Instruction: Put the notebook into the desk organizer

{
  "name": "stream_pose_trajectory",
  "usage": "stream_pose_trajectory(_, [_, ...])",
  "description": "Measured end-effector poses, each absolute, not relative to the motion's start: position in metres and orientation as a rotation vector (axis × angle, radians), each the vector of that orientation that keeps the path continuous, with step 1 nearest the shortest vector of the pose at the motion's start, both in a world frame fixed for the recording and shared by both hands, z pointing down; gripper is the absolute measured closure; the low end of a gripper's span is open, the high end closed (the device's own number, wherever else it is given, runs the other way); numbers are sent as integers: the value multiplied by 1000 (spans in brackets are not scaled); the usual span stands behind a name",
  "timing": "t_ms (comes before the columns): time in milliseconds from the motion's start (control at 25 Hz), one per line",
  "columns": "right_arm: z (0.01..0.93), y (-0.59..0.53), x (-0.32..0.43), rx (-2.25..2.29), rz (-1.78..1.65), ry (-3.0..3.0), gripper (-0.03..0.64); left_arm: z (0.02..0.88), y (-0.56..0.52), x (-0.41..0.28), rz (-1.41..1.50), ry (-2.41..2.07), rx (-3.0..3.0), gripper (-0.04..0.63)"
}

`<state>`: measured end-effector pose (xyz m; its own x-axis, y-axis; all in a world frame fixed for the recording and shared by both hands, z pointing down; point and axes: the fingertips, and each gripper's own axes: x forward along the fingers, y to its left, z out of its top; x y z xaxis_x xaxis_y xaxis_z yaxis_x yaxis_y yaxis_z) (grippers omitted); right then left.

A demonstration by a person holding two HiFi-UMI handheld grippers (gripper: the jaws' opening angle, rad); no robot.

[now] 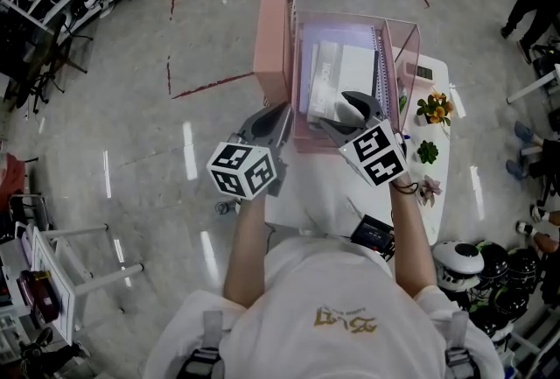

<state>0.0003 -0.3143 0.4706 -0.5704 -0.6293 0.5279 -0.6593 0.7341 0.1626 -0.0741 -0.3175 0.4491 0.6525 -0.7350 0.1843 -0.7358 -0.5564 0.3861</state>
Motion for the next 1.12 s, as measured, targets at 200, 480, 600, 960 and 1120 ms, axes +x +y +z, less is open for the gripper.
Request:
stream_pose_trajectory(200, [464,-309,-4,969,73,-2395,333,450,-315,-72,21,-1144,2442,580])
stream_pose_trajectory(480, [447,-299,1,1057,103,-2470,347,443,-310,-74,14,-1191,2457,580])
stream_pose_trajectory(600, [435,-293,12,1145,176,-2541,407,439,-305,-78,-5,-1240,2463,580])
stream_pose_trajectory(960, [431,-261,43,1312,257,-2577,562,430,-277,-65,-39,-1236,2496,580])
stream_pose_trajectory(1120, [428,-239,49,1326,473,-2695,603,430,-260,-55,-31,-1213,2510,580])
